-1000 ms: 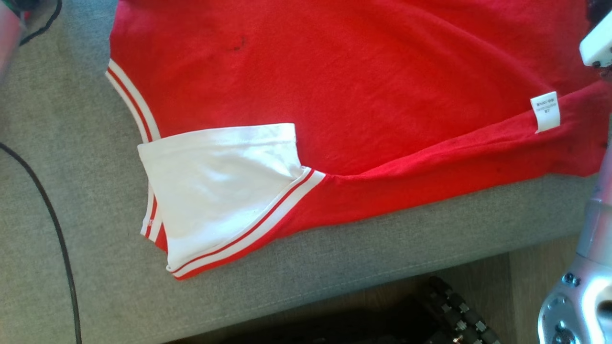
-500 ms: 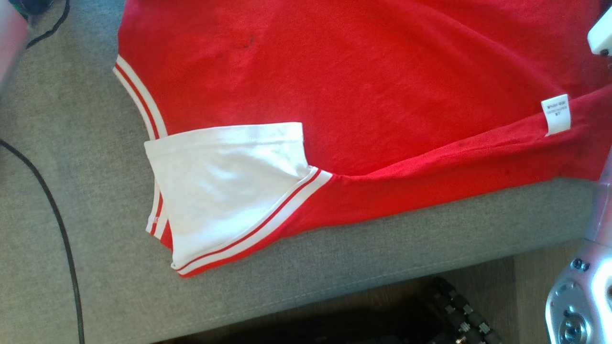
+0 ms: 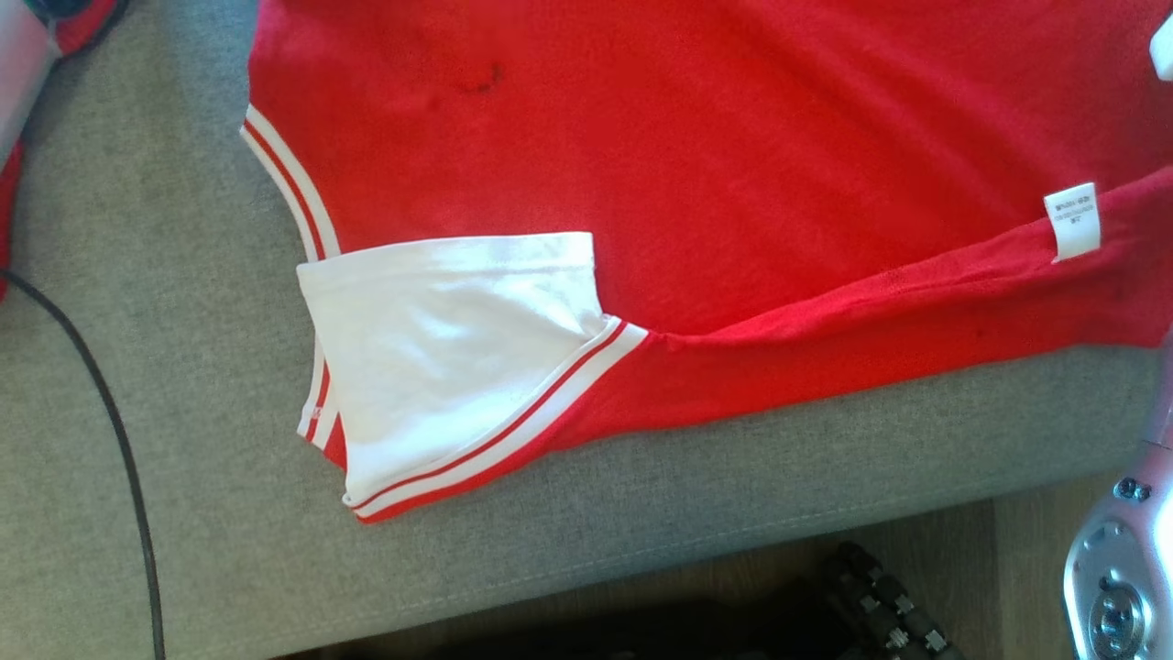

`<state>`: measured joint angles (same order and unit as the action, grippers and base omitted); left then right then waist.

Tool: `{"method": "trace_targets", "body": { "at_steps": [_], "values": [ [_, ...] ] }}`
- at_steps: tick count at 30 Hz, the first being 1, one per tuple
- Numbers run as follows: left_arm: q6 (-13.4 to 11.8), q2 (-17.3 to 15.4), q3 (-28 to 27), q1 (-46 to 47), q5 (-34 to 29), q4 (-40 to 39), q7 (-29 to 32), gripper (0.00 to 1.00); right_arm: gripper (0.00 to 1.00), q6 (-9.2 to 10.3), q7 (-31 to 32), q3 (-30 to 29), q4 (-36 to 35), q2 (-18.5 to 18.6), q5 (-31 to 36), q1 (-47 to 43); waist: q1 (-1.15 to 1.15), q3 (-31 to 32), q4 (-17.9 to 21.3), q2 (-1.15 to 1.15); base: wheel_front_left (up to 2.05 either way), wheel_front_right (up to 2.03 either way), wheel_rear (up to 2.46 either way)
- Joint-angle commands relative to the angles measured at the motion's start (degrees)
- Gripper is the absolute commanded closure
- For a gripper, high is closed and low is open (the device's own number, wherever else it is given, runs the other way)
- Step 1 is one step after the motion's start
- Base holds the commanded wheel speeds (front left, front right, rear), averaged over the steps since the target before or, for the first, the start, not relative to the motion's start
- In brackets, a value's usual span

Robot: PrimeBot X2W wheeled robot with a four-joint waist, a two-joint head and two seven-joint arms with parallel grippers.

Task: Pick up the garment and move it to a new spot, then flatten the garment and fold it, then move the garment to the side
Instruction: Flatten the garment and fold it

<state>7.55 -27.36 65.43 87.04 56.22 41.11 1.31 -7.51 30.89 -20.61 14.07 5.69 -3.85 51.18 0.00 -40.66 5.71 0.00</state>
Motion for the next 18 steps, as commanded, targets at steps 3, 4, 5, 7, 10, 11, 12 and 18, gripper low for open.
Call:
{"method": "trace_targets", "body": {
  "at_steps": [3,4,5,7,10,11,12,18],
  "values": [
    [-0.1,-2.6,-2.4,4.6,-0.3,0.3,-3.8,1.00,1.00,0.02,-1.5,-0.2,-2.9,0.3,0.3,2.3,0.00,0.4,-0.1,0.00,0.00,0.00,0.00],
    [-0.1,-2.5,-2.7,5.0,-0.5,0.7,-5.1,1.00,1.00,0.02,-2.1,-0.7,-2.9,0.3,0.4,2.8,0.00,0.5,-0.2,0.00,0.00,0.00,0.00],
    [-0.1,-2.4,-3.0,5.5,-0.7,1.2,-6.6,1.00,1.00,0.02,-2.8,-1.1,-2.9,0.2,0.5,3.4,0.00,0.6,-0.3,0.00,0.00,0.00,0.00],
    [-0.1,-2.1,-3.6,6.5,-1.4,2.0,-9.4,1.00,1.00,0.02,-4.0,-1.9,-2.6,0.0,0.9,4.6,0.00,0.7,-0.5,0.00,0.00,0.00,0.00],
    [-0.1,-1.8,-4.0,7.8,-2.6,2.6,-12.8,1.00,1.00,0.02,-6.3,-2.9,-2.2,-0.1,1.2,6.5,0.00,0.9,-0.9,0.00,0.00,0.00,0.00],
    [-0.1,-1.7,-4.3,8.0,-2.6,2.8,-13.5,1.00,1.00,0.02,-7.4,-3.1,-2.1,-0.1,1.4,7.1,0.00,1.0,-1.1,0.00,0.00,0.00,0.00],
    [-0.1,-1.6,-4.6,8.1,-2.5,3.0,-13.9,1.00,1.00,0.02,-8.4,-3.3,-2.0,-0.2,1.5,7.5,0.00,1.1,-1.3,0.00,0.00,0.00,0.00],
    [-0.1,-1.8,-4.0,5.5,-1.0,1.5,-15.1,1.00,1.00,0.02,-10.7,-3.5,-0.4,-0.5,1.6,7.2,0.00,2.6,-2.4,0.00,0.00,0.00,0.00]
  ]
}}
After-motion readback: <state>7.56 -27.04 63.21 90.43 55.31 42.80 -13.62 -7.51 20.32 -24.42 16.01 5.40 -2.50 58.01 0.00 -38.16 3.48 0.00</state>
